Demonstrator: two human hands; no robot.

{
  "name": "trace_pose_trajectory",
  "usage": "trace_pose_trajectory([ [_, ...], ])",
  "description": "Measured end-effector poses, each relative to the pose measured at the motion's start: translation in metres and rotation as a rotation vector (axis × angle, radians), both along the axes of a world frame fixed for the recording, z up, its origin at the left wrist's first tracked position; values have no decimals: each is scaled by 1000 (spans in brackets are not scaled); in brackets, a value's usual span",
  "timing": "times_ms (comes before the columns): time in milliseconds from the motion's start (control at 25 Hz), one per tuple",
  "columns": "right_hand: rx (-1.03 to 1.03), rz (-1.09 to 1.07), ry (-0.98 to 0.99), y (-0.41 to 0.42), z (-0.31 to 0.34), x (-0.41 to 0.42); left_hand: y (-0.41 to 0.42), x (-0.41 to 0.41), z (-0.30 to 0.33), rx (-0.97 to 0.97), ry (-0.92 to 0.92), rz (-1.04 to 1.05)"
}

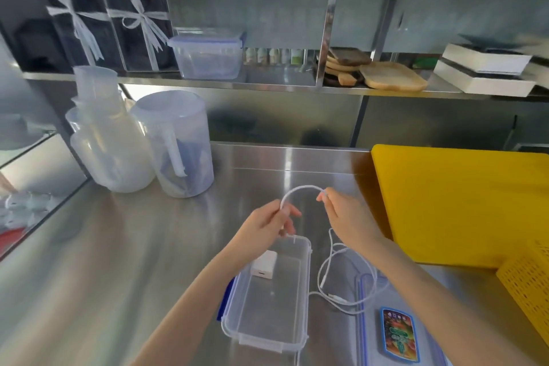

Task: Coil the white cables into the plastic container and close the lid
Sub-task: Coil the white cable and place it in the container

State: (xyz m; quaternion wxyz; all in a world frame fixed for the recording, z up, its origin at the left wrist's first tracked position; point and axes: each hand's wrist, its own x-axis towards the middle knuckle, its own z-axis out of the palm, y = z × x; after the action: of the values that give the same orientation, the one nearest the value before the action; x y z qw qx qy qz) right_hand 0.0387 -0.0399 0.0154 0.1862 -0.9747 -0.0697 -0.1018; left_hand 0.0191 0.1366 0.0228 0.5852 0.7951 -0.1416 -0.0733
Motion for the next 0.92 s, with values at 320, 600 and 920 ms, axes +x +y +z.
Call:
trace_pose_trajectory([
  [320, 207, 119, 131, 16, -6, -7, 12, 25, 37, -925, 271, 118],
  [600, 192, 40, 190, -17, -20, -13, 54, 46, 56, -1003, 180, 386],
  [920, -129, 299, 110, 8, 10, -29, 16, 21, 17, -255, 1, 79],
])
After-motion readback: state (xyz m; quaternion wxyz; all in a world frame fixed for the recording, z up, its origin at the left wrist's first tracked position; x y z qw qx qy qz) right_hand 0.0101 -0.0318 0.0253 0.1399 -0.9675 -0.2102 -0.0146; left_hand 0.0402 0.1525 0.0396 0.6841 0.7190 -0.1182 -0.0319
